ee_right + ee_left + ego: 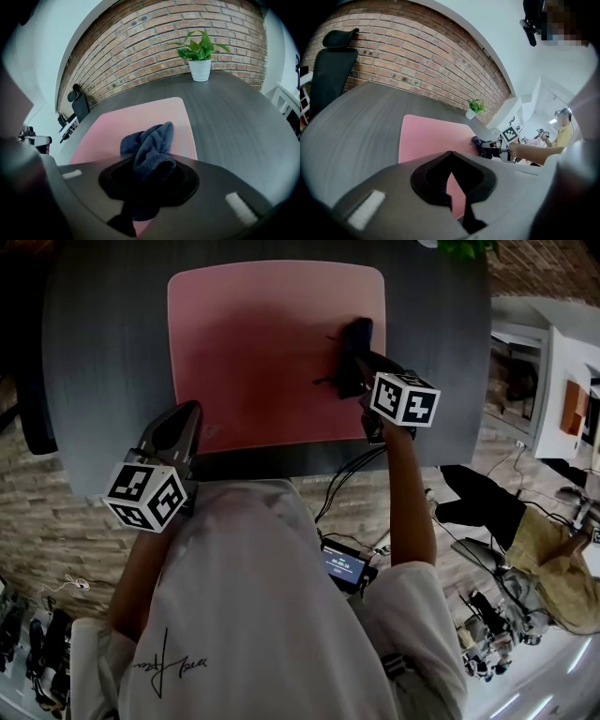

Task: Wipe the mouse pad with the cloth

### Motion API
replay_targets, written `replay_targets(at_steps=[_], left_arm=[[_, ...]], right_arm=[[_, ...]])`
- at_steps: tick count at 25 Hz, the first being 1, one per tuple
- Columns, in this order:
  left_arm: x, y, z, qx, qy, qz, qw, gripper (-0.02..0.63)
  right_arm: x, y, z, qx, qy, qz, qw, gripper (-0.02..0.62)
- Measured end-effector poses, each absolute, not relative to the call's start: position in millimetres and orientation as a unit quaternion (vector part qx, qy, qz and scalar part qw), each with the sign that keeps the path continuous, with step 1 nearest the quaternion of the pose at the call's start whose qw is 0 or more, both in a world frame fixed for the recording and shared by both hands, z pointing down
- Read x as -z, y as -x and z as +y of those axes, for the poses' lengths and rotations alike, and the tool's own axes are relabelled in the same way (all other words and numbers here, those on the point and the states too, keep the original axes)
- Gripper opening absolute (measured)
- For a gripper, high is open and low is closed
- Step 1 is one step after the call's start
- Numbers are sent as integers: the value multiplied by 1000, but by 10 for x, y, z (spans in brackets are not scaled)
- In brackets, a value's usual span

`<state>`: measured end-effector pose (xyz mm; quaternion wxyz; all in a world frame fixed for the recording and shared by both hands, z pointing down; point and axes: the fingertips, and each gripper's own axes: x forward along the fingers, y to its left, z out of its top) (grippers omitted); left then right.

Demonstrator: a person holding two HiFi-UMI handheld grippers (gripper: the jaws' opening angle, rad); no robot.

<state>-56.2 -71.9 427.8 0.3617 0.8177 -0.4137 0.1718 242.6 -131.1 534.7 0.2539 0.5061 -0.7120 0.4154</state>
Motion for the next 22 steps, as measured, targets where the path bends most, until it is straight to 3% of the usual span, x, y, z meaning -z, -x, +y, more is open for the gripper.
replay_targets(at_steps=[22], left_arm=[[-4352,704,-788,-174,-806,-433,364,12]], right_arm=[[-5353,-2554,-1677,-403,-517,-706,268,104]])
